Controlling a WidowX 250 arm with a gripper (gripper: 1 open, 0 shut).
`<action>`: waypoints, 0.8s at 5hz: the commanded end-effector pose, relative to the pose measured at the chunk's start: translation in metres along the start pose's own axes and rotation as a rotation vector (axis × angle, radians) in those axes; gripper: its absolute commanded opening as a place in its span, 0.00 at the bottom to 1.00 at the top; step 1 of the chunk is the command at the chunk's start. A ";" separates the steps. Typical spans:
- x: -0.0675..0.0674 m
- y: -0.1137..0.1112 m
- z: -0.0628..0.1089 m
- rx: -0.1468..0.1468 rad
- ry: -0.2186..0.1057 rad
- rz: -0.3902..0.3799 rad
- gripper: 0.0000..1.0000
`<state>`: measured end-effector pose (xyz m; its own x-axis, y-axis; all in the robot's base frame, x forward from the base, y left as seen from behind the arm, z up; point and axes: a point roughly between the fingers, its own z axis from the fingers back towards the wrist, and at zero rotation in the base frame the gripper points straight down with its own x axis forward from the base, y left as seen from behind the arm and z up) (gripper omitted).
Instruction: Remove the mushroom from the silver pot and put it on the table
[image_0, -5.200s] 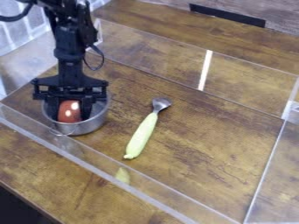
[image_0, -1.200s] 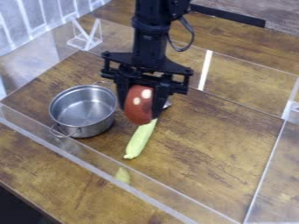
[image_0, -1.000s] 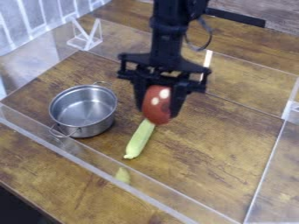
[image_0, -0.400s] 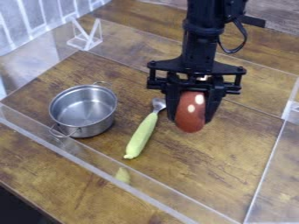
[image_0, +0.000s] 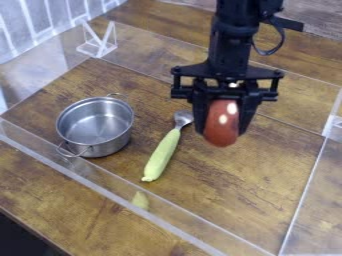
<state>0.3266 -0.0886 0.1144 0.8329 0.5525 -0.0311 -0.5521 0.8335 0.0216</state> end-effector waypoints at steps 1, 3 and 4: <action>0.013 -0.001 0.016 -0.042 -0.039 0.047 0.00; 0.021 -0.018 0.025 -0.046 -0.041 0.101 0.00; 0.021 -0.020 0.034 -0.048 -0.043 0.119 0.00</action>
<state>0.3527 -0.0901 0.1263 0.7554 0.6546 -0.0289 -0.6542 0.7560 0.0228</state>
